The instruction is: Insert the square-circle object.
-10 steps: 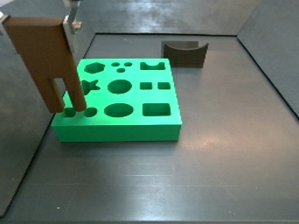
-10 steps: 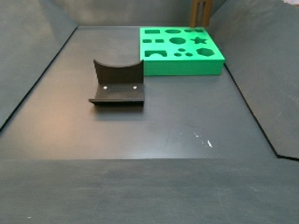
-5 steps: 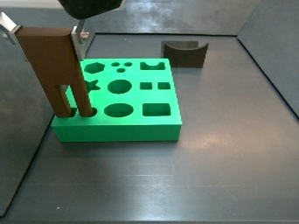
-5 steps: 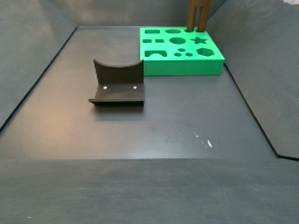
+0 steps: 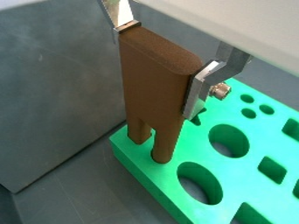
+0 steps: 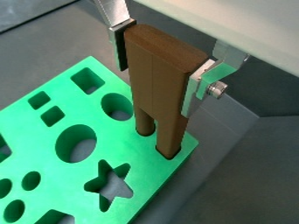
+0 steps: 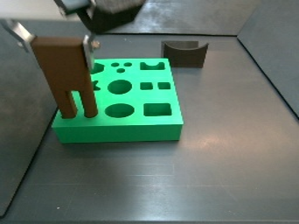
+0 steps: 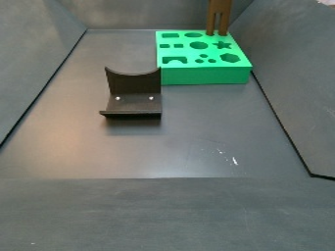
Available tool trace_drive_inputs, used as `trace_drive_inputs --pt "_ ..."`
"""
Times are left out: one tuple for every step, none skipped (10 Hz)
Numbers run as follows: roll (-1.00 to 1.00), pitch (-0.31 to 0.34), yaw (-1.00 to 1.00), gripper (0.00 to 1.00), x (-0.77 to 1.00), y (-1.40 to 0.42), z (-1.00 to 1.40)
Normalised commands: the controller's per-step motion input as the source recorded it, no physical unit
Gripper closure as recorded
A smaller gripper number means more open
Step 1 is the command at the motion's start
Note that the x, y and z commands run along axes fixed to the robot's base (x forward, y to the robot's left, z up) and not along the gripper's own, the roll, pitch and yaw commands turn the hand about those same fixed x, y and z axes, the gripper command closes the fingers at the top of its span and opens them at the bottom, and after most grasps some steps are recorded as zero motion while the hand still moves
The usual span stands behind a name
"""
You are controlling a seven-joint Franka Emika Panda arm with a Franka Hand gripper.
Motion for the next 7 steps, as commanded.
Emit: trace_drive_inputs --pt "-0.13 -0.106 -0.02 1.00 0.00 0.07 -0.44" --pt "-0.15 -0.163 0.00 1.00 -0.03 0.13 -0.46" --pt "-0.10 -0.180 0.02 1.00 -0.01 0.12 -0.37" --pt "-0.07 -0.166 0.03 1.00 -0.02 0.07 -0.35" --pt "-0.13 -0.131 0.00 1.00 0.00 0.01 -0.18" --pt "-0.07 -0.070 0.00 1.00 0.00 0.00 -0.15" --pt "0.00 0.000 0.00 1.00 0.00 0.00 0.00"
